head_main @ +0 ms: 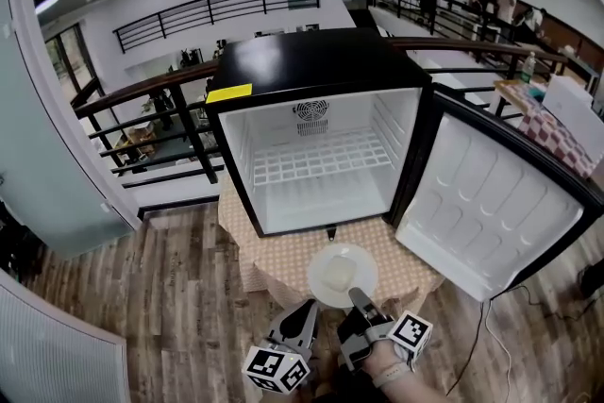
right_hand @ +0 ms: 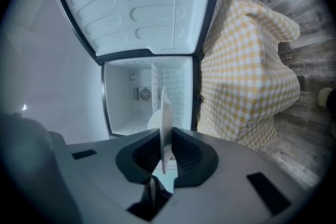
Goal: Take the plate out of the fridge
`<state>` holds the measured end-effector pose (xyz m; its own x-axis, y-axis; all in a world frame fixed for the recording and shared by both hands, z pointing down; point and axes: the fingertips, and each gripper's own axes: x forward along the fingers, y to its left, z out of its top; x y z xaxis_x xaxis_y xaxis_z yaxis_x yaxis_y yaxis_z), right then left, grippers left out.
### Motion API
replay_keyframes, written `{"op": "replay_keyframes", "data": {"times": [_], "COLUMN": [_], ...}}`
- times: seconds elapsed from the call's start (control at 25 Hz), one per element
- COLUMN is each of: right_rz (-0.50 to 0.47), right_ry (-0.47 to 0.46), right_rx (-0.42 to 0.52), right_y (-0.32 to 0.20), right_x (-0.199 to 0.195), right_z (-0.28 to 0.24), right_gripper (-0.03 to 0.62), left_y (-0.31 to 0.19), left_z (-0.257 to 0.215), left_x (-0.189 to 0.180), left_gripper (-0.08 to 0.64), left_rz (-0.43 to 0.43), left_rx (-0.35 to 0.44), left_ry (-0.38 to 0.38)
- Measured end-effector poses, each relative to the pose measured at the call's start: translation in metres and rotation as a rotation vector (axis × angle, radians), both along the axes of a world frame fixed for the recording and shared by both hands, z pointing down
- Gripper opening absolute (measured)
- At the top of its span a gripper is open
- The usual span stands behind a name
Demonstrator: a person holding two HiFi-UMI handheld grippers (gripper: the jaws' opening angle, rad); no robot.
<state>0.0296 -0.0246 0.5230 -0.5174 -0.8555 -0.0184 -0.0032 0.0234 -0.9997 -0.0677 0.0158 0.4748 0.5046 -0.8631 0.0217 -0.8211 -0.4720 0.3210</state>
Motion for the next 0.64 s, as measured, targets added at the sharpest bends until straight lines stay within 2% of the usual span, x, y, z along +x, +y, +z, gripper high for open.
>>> {"op": "replay_keyframes", "data": {"times": [0.64], "right_rz": [0.009], "right_ry": [-0.037], "right_rx": [0.007], "right_y": [0.049], "right_x": [-0.001], "right_z": [-0.002], "right_gripper": [0.049], "left_y": [0.050], "left_z": [0.001], "left_x": [-0.010], "left_gripper": [0.011], "left_rz": [-0.013], "left_rx": [0.000], "left_ry": [-0.003]}}
